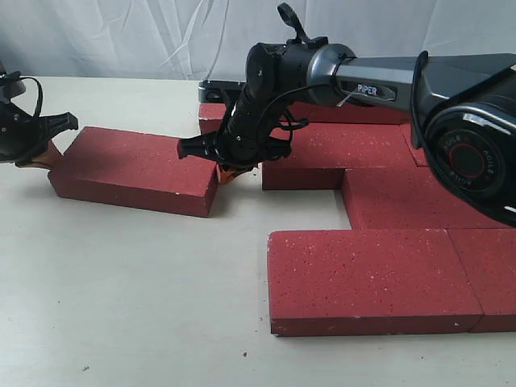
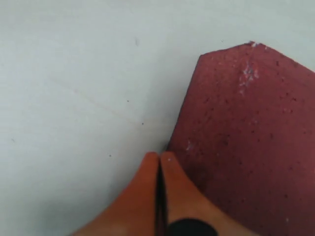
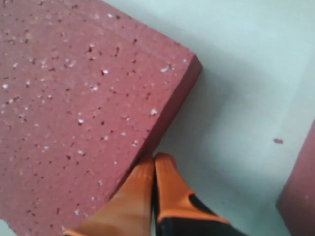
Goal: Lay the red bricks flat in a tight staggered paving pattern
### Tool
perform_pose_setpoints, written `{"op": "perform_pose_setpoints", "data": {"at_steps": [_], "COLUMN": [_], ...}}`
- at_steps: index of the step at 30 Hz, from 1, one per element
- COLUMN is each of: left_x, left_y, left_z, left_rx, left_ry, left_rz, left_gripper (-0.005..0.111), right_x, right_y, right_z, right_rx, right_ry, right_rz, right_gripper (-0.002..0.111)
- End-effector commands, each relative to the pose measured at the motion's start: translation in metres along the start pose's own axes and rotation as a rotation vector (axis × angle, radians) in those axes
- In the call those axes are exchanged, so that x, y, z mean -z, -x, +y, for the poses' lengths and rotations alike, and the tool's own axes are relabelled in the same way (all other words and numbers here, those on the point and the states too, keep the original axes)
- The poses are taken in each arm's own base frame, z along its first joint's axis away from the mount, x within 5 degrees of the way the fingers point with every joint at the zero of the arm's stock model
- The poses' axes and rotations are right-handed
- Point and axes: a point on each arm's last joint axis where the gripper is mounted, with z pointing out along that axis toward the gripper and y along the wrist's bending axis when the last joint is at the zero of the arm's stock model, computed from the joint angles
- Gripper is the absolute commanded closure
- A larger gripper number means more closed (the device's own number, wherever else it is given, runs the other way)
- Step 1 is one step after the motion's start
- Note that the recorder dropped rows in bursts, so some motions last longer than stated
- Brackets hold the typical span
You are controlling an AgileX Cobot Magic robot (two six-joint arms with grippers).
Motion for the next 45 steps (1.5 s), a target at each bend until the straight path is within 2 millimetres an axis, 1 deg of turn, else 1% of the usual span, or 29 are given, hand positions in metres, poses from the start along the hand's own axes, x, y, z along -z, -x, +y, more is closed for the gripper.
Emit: {"op": "perform_pose_setpoints", "data": {"at_steps": [1, 5, 9, 12, 18, 21, 25, 28, 36, 42, 45], "left_x": [-0.001, 0.004, 0.016, 0.024, 0.033, 0.035, 0.04, 0.043, 0.034, 0.03, 0.023], "left_y": [-0.008, -0.011, -0.01, -0.01, -0.014, -0.022, -0.038, -0.049, -0.067, -0.068, -0.07], "left_z": [-0.002, -0.006, -0.011, -0.015, -0.019, -0.018, -0.016, -0.014, -0.005, -0.002, 0.001], "left_rx": [0.017, 0.012, -0.001, -0.013, -0.028, -0.018, -0.007, -0.004, 0.03, 0.017, 0.026], "left_ry": [-0.04, -0.059, -0.071, -0.08, -0.084, -0.078, -0.056, -0.041, -0.011, 0.005, 0.007], "left_rz": [0.076, 0.108, 0.098, 0.102, 0.117, 0.118, 0.099, 0.097, 0.106, 0.091, 0.113], "left_gripper": [0.107, 0.107, 0.107, 0.107, 0.107, 0.107, 0.107, 0.107, 0.107, 0.107, 0.107], "right_x": [0.009, 0.024, 0.042, 0.049, 0.049, 0.049, 0.048, 0.047, 0.042, 0.029, 0.024], "right_y": [-0.001, 0.0, 0.0, -0.001, -0.007, -0.009, -0.013, -0.013, -0.015, -0.027, -0.029], "right_z": [0.005, 0.01, 0.014, 0.014, 0.014, 0.016, 0.023, 0.024, 0.019, 0.012, 0.01], "right_rx": [0.008, 0.049, 0.092, 0.111, 0.149, 0.16, 0.185, 0.185, 0.2, 0.186, 0.179], "right_ry": [0.03, 0.037, 0.036, 0.018, 0.008, 0.001, -0.006, -0.003, -0.035, -0.048, -0.051], "right_rz": [0.016, 0.018, 0.019, 0.034, 0.095, 0.106, 0.119, 0.121, 0.133, 0.166, 0.162], "right_gripper": [0.109, 0.109, 0.109, 0.109, 0.109, 0.109, 0.109, 0.109, 0.109, 0.109, 0.109]}}
